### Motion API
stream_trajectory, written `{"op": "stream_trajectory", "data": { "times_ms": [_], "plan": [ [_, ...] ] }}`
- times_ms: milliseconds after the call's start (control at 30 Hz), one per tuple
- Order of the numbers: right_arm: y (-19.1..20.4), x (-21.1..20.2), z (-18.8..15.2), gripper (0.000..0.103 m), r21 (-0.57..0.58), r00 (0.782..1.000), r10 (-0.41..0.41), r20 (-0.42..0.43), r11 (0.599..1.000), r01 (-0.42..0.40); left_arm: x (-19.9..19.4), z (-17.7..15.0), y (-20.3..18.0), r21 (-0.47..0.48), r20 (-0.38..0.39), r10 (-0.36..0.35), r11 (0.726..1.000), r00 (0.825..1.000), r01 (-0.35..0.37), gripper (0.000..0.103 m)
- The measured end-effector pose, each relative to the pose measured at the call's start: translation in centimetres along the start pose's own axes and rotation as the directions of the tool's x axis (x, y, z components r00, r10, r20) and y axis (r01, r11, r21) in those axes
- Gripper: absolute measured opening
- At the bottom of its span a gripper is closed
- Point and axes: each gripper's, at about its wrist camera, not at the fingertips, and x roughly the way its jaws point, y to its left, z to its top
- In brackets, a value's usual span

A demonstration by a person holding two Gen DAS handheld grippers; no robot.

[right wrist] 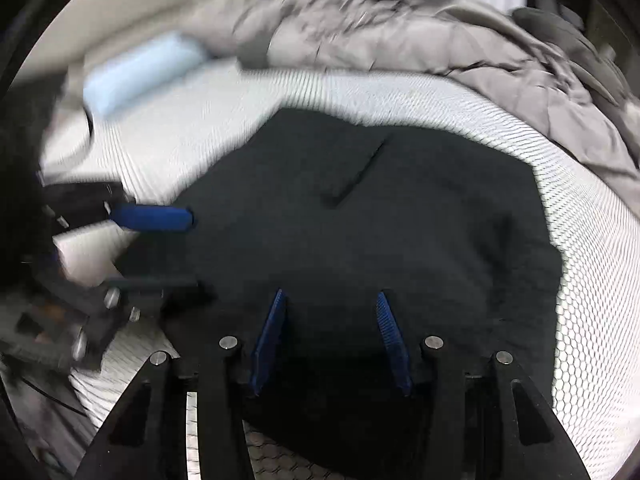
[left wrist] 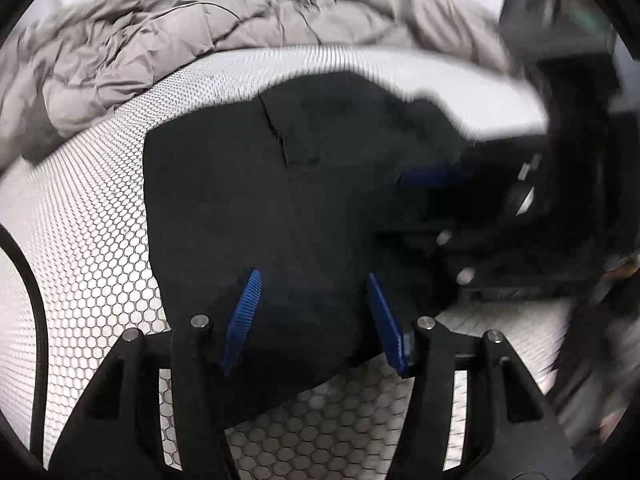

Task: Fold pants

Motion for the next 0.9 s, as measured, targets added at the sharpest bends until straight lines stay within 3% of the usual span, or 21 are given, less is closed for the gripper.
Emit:
{"op": "stream_trajectory", "data": {
  "times_ms": [67,167,233,300,367,433,467,533,600,667,767,800,833,900],
  "plan": [
    [-0.5,0.1,-0.9,0.048,-0.028,0.999,-0.031,-0.018,0.999,0.030,-0.3,-0.8,-0.5,0.053,0.023,0.025,0.998,0.999,-0.026,0.054],
    [-3.3,-1.9,-2.8,0.048,0.015,0.997,-0.074,-0.019,0.997,0.074,-1.1,-1.7,0.2,0.043,0.029,-0.005,0.999,1.000,0.004,0.059],
    [-4.9,-3.2,-4.1,0.046,0.057,1.000,-0.025,0.001,0.998,0.025,-1.4,-2.1,0.6,0.034,0.025,-0.010,0.999,1.000,0.010,0.061],
    [-6.1,-5.0,-5.1,0.046,0.094,0.999,-0.037,0.032,0.995,0.034,-1.8,-2.1,0.9,0.029,0.022,-0.017,0.999,1.000,0.016,0.061],
    [-6.6,-6.5,-6.1,0.049,0.156,0.996,0.039,0.084,0.986,-0.052,-3.2,-1.6,2.5,-0.055,0.075,-0.061,0.996,0.995,0.065,0.061],
    [-8.8,-6.9,-6.6,0.051,0.283,0.981,0.142,0.134,0.943,-0.175,-4.2,-1.1,5.0,-0.194,0.136,-0.083,0.975,0.987,0.108,0.061],
    [-10.5,-6.9,-7.0,0.051,0.358,0.968,0.196,0.160,0.902,-0.242,-4.2,-0.8,6.7,-0.275,0.145,-0.082,0.954,0.986,0.119,0.061],
    [-12.4,-6.7,-7.2,0.051,0.431,0.951,0.238,0.197,0.850,-0.303,-3.7,-0.8,8.5,-0.366,0.137,-0.043,0.926,0.990,0.091,0.061],
    [-13.6,-6.3,-7.7,0.051,0.497,0.955,0.226,0.191,0.817,-0.292,-2.6,-0.9,9.8,-0.428,0.104,-0.029,0.901,0.994,0.071,0.061],
    [-14.3,-5.4,-8.3,0.051,0.533,0.959,0.226,0.172,0.797,-0.283,-1.3,-1.0,10.4,-0.457,0.067,-0.077,0.884,0.995,0.099,0.055],
    [-14.7,-3.2,-7.7,0.051,0.555,0.950,0.260,0.171,0.771,-0.311,0.1,-1.3,10.3,-0.469,0.033,-0.114,0.876,0.993,0.116,0.055],
    [-14.6,-3.0,-7.5,0.044,0.555,0.950,0.250,0.186,0.771,-0.312,0.2,-1.5,10.1,-0.473,0.033,-0.119,0.873,0.992,0.121,0.053],
    [-14.7,-3.3,-7.2,0.028,0.548,0.953,0.234,0.195,0.779,-0.303,0.0,-1.5,10.3,-0.479,0.042,-0.128,0.868,0.991,0.132,0.049],
    [-14.1,-4.5,-5.9,0.018,0.487,0.941,0.232,0.247,0.810,-0.327,-0.4,-1.6,10.8,-0.496,0.058,-0.137,0.856,0.989,0.148,0.045]
  ]
}}
